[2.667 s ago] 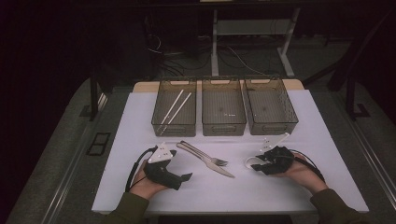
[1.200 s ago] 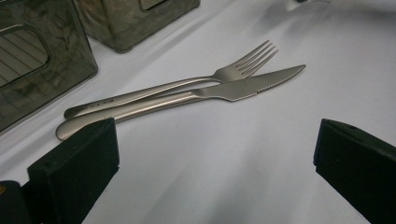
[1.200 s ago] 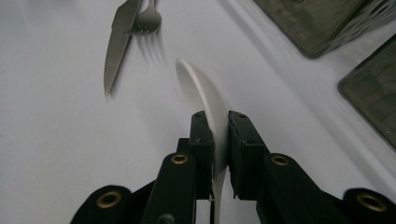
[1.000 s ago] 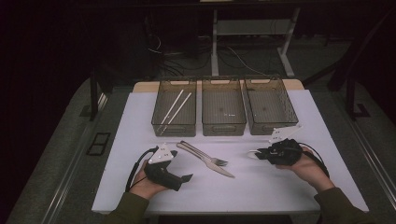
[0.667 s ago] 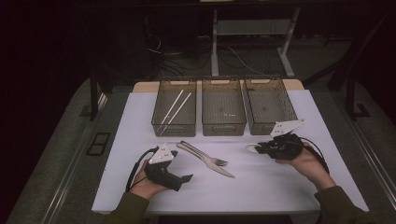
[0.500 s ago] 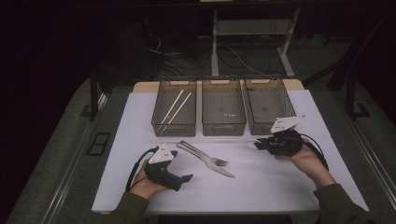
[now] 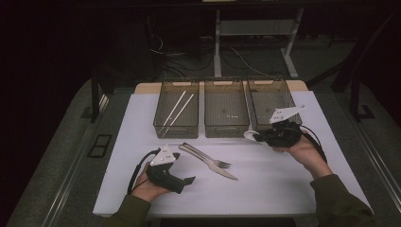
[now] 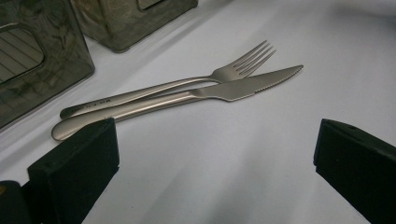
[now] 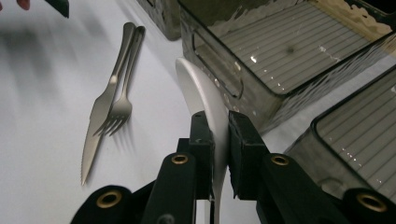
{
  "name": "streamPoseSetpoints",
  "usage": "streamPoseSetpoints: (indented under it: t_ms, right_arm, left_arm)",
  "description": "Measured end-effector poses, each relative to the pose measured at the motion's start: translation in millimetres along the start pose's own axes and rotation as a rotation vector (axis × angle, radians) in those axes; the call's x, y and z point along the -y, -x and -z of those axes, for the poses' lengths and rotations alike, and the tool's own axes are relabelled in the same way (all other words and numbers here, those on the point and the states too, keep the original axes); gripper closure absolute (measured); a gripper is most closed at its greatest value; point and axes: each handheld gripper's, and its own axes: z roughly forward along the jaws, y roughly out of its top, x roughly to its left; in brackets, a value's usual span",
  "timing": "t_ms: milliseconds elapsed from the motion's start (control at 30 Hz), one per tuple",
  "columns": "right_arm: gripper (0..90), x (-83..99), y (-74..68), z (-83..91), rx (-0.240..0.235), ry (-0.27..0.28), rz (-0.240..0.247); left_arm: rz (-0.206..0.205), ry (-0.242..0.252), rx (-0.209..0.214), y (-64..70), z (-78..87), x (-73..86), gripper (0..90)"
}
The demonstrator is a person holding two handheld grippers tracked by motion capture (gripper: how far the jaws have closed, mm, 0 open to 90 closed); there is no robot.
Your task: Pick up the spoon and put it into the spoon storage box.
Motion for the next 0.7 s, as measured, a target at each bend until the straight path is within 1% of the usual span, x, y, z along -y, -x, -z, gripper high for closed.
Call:
streamPoseSetpoints:
  t_ms: [300, 367, 500, 700]
  right_arm:
    - [80.6, -21.4, 10.0, -6.2, 0.007, -0.004, 0.005]
    - [80.6, -26.4, 12.5, -7.4, 0.010, -0.004, -0.001]
    - [80.7, -37.0, 18.9, -9.8, 0.009, -0.001, 0.000]
    - [80.6, -54.5, 25.2, -18.2, 0.021, -0.011, 0.001]
  left_arm:
    - [0.001, 0.002, 0.004, 0.1, -0.3, -0.1, 0.0]
    - [0.009, 0.010, 0.003, 0.9, -0.8, -0.1, 0.0]
    - [0.009, 0.012, 0.003, 1.1, -0.6, -0.4, 0.0]
    - [0.009, 0.013, 0.005, 1.0, -0.5, -0.4, 0.0]
